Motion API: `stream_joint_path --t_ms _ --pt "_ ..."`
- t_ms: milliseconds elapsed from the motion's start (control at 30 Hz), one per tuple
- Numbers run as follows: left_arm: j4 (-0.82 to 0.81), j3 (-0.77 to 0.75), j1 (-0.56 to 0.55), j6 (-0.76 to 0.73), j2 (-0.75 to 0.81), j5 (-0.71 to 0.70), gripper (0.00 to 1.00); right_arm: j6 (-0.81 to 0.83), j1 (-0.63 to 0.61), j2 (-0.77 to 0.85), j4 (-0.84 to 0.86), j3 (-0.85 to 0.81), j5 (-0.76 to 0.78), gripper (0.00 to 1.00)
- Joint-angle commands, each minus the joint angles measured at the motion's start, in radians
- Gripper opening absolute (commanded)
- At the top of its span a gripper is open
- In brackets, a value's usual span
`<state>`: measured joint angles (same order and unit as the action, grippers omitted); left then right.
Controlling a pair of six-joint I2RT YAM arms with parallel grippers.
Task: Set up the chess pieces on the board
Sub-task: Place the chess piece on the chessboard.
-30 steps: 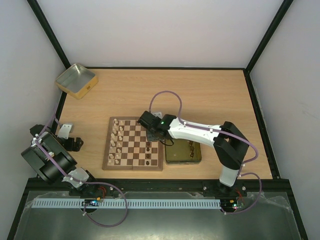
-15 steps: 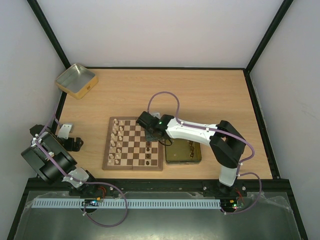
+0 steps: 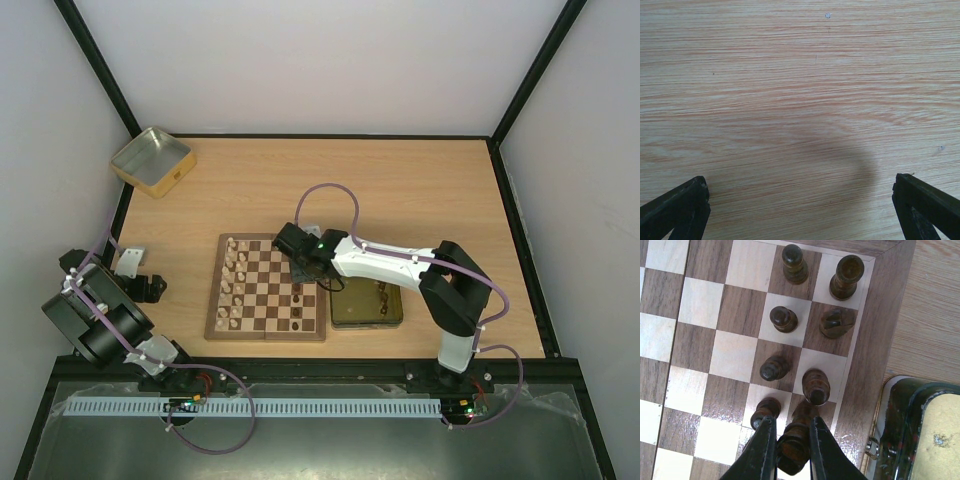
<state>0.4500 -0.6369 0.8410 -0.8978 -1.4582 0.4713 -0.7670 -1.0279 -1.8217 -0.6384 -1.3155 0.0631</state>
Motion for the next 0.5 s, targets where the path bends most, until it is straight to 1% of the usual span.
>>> stream_joint_path --t_ms 0,467 --pt "0.137 0.049 0.005 0.016 -0.060 -0.057 0.99 0.002 -0.006 0.024 0.007 0.015 0.024 0.02" --pt "0.141 0.049 0.004 0.019 -0.058 -0.059 0.99 -0.005 -0.006 0.045 0.025 0.051 0.012 0.02"
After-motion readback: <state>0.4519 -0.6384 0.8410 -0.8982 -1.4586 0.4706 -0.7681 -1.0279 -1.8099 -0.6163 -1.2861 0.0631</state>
